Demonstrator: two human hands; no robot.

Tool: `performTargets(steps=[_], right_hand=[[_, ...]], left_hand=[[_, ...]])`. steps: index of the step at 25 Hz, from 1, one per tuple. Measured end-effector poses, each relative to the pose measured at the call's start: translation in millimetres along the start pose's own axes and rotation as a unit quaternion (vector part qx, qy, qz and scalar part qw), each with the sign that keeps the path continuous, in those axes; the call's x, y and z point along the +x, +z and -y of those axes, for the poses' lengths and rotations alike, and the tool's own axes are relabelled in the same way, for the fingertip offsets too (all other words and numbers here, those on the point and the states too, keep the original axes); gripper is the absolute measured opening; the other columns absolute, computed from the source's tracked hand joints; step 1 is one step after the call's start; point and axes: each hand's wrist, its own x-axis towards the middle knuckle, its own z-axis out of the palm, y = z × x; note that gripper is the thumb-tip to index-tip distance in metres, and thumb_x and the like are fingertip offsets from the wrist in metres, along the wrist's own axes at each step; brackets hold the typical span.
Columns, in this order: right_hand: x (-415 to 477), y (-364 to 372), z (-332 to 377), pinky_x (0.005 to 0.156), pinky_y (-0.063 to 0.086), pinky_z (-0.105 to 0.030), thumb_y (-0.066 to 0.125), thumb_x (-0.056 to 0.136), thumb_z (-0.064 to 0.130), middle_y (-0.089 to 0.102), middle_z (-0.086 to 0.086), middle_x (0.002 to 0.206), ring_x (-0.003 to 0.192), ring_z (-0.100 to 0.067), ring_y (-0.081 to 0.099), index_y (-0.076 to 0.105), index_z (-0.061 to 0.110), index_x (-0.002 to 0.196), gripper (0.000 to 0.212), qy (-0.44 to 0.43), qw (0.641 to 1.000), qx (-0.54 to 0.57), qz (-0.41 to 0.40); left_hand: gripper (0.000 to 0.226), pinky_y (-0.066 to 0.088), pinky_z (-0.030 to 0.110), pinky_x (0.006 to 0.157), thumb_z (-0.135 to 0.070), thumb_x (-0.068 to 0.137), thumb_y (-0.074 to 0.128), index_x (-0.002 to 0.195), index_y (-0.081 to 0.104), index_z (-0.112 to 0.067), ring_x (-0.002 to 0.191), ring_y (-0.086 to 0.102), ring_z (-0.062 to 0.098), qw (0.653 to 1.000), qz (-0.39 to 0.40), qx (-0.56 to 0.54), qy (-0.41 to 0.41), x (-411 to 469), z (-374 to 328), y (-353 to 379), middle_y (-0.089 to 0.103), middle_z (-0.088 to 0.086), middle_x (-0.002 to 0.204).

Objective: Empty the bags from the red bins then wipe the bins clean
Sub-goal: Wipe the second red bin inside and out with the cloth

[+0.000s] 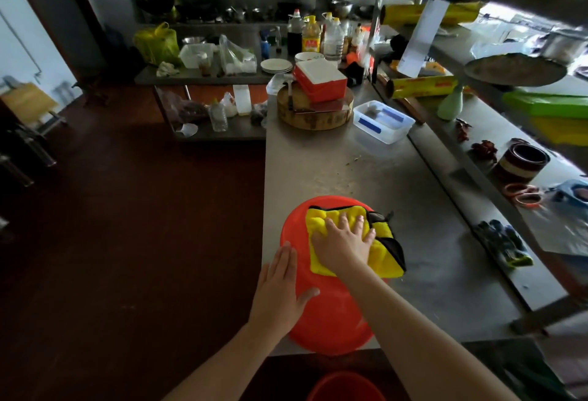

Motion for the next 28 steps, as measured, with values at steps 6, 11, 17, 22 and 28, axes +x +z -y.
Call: performTargets(steps=[6,11,17,22,28], right_hand=[[-8.3,10.5,15.5,0.121,-0.004,-0.064,0.028,0.099,0.069,0.009,0.003,0.17,0.155,-0.035,-0.008,0.028,0.04,0.155,0.064,-0.082,0.997,-0.004,0.004],[4.4,-6.5,-42.8,0.122,0.001,-0.059,0.029,0.097,0.071,0.016,0.009,0.168,0.156,-0.028,0.0,0.033,0.044,0.152,0.061,-0.049,0.998,-0.027,-0.019],[3.8,-12.2,-73.7,0.123,0.0,-0.057,0.028,0.097,0.071,0.017,0.008,0.168,0.156,-0.027,0.0,0.031,0.043,0.154,0.063,-0.009,0.999,-0.026,-0.028],[-25.5,2.2,-32.1,0.123,-0.003,-0.057,0.03,0.098,0.069,0.011,0.007,0.169,0.156,-0.028,-0.005,0.029,0.042,0.156,0.063,-0.086,0.996,0.0,0.007],[-27.9,-3.9,-55.3,0.124,0.003,-0.054,0.033,0.098,0.068,0.016,0.011,0.168,0.156,-0.024,0.0,0.03,0.045,0.154,0.06,-0.104,0.994,-0.018,-0.003]], left_hand=[[0.1,0.009,0.041,0.125,-0.087,0.086,0.017,0.161,0.002,-0.023,0.153,-0.004,0.01,1.0,-0.022,0.013,-0.014,-0.9,2.3,6.2,-0.006,-0.008,0.167],[0.1,0.008,0.047,0.123,-0.087,0.087,0.013,0.161,0.006,-0.02,0.154,0.0,0.015,0.998,-0.036,0.034,-0.024,-5.6,-13.8,6.5,-0.003,-0.003,0.167],[0.097,0.024,0.051,0.119,-0.084,0.089,0.021,0.157,0.027,-0.015,0.151,0.024,0.022,0.997,-0.026,0.025,-0.064,-12.0,-48.9,15.9,0.023,0.005,0.164],[0.097,0.034,0.051,0.115,-0.084,0.089,0.027,0.154,0.036,-0.012,0.148,0.032,0.022,0.997,-0.03,0.032,-0.058,-12.0,-42.2,21.2,0.034,0.007,0.16],[0.097,0.032,0.055,0.116,-0.083,0.09,0.027,0.155,0.032,-0.012,0.149,0.028,0.023,0.997,-0.046,0.044,-0.037,-9.7,-44.0,23.5,0.029,0.007,0.162]])
